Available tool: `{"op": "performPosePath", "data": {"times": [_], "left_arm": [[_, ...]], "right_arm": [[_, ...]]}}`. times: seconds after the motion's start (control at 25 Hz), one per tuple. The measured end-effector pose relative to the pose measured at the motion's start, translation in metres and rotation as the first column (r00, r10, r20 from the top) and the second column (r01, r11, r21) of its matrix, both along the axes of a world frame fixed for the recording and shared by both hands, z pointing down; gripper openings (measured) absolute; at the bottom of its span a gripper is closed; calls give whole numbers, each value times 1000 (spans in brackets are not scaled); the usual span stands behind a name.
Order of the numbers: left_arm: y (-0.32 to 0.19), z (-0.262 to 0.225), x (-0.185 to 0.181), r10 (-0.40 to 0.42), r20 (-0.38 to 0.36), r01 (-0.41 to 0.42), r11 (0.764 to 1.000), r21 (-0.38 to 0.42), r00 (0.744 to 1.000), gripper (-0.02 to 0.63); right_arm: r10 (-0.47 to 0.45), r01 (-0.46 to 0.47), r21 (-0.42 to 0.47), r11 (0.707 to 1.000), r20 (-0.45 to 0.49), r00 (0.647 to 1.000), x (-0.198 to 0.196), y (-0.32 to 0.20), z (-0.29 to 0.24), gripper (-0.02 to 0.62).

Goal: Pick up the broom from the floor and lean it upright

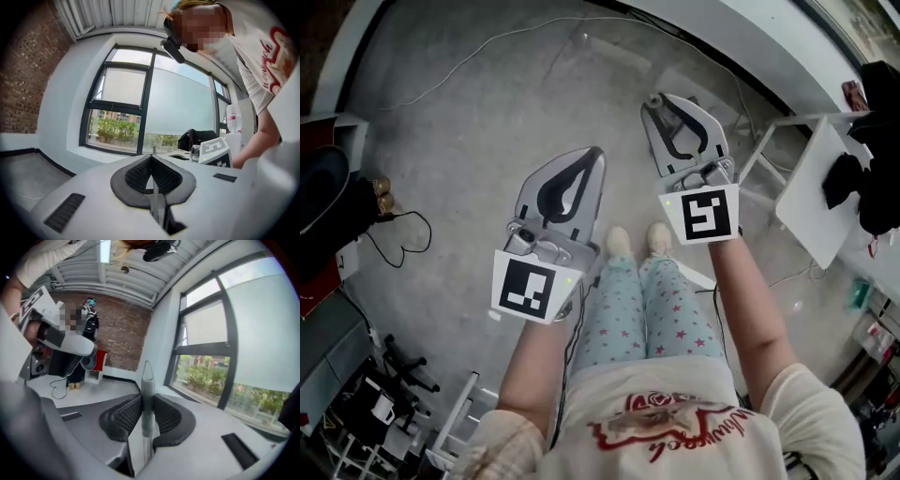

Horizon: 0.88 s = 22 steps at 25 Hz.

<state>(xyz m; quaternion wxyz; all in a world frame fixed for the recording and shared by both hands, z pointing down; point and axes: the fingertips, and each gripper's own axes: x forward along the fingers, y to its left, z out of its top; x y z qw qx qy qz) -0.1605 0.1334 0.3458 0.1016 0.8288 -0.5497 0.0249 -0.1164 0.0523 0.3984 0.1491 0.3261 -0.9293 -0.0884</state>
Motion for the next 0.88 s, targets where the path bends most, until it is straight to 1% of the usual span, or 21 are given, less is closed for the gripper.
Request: {"op": "performPosePath", "data": {"times": [0.12, 0.2, 0.28, 0.36, 0.44, 0.6, 0.76, 0.88], "left_arm": [[-18, -12, 9, 14, 25, -14, 1000, 14, 1000, 20], [-25, -14, 18, 25, 41, -26, 1000, 7, 999, 20], [-33, -5, 26, 42, 75, -38, 997, -61, 996, 20], [-41, 7, 34, 56, 97, -41, 988, -152, 994, 20], [-45, 19, 43, 72, 111, -45, 972, -230, 991, 20], [-64, 36, 73, 134, 136, -87, 947, -309, 982, 20], [-98, 42, 95, 142, 133, -87, 932, -353, 981, 20], [-130, 40, 109, 155, 130, -98, 927, -363, 979, 20]], "right_arm": [[159, -157, -31, 987, 91, 983, 25, -18, -22, 97], [247, -241, -65, 968, 109, 963, 42, -20, -30, 97], [326, -316, -101, 943, 101, 940, 58, -22, -34, 97], [391, -379, -119, 918, 110, 914, 70, -25, -42, 97], [442, -425, -138, 895, 125, 888, 82, -28, -48, 97], [525, -498, -181, 848, 150, 838, 109, -43, -55, 97], [574, -541, -206, 815, 158, 804, 135, -69, -61, 97], [608, -571, -223, 790, 167, 776, 157, -96, -68, 97]]}}
